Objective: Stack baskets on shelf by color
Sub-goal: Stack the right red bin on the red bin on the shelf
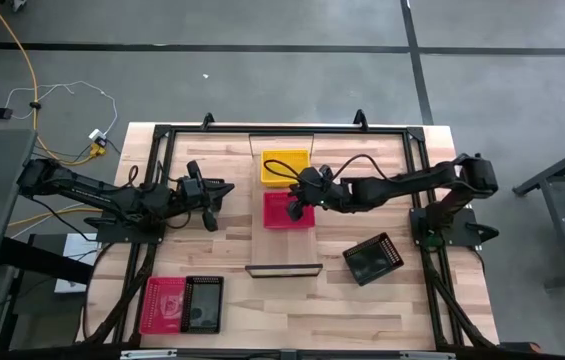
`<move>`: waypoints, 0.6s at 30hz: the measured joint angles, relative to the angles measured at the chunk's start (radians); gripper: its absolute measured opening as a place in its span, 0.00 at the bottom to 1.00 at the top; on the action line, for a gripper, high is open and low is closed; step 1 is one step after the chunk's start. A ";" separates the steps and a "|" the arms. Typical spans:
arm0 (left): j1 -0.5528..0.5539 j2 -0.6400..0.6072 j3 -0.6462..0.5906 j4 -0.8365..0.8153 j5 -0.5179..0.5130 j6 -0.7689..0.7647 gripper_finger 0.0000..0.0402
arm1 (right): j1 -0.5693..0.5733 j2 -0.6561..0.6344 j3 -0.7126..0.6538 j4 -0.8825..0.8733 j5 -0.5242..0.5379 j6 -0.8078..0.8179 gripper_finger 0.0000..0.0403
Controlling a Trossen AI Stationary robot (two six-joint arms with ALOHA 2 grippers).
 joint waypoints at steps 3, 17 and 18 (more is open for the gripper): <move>0.000 0.000 0.000 0.000 0.000 -0.008 0.00 | 0.000 0.012 0.000 -0.002 0.014 0.000 0.00; 0.000 0.000 0.000 -0.022 0.000 -0.008 0.00 | 0.063 -0.141 0.000 -0.424 -0.015 0.029 0.00; 0.000 0.000 0.000 -0.022 0.000 -0.008 0.00 | 0.071 -0.140 0.000 -0.486 -0.014 0.060 0.00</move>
